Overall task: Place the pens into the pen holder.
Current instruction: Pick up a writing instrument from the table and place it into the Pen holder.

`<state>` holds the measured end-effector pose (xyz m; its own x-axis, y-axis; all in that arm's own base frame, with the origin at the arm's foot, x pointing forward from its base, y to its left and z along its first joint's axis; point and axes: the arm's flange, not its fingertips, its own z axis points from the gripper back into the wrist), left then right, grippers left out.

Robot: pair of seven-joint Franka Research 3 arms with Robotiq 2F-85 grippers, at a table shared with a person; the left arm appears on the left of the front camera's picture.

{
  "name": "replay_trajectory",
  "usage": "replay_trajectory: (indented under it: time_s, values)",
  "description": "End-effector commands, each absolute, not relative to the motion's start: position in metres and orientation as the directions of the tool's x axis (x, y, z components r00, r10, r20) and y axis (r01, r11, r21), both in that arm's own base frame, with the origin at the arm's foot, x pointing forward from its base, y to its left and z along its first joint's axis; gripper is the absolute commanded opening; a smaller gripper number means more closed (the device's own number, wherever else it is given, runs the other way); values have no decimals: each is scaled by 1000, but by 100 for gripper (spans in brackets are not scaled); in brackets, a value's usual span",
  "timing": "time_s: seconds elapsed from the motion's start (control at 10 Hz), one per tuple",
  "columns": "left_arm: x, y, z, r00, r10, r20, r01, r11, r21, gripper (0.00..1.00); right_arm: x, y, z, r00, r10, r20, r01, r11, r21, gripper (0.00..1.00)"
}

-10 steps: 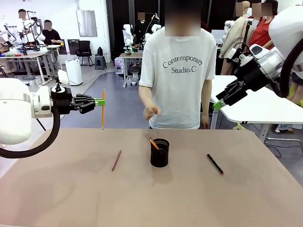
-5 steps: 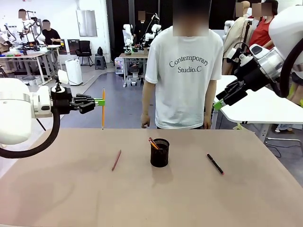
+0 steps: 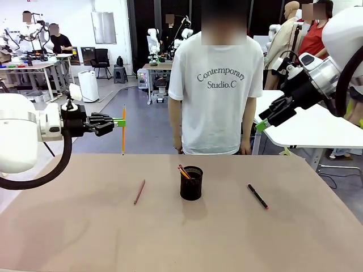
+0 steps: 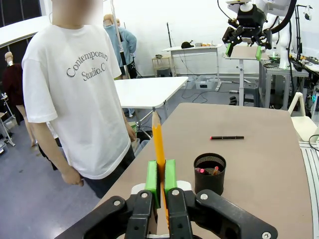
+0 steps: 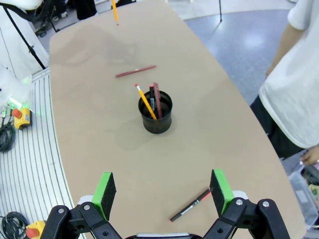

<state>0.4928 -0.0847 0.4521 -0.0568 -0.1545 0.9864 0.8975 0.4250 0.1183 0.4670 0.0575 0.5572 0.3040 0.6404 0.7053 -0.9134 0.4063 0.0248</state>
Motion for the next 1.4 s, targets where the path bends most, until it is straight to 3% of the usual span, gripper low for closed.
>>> replay_trajectory:
  time_s: [0.0,0.1,0.5,0.8,1.1,1.2,1.3]
  values:
    - [493,-85,452,-57,-155,986,897,425,118,0,467,58,558,304,637,708,-914,405,29,100]
    - [502,-99,452,-95,-128,987,864,482,146,0,467,58,558,304,637,708,-914,405,29,100]
    - [528,-171,448,-197,-40,980,885,422,195,0,467,58,558,304,637,708,-914,405,29,100]
    - [545,-234,434,-244,-28,969,936,257,243,0,467,58,558,304,637,708,-914,405,29,100]
    - [565,-265,406,-317,41,948,929,217,301,0,467,58,558,304,637,708,-914,405,29,100]
    - [563,-272,403,-263,56,963,952,177,250,0,467,58,558,304,637,708,-914,405,29,100]
    - [554,-265,410,-260,6,966,943,217,252,0,467,58,558,304,637,708,-914,405,29,100]
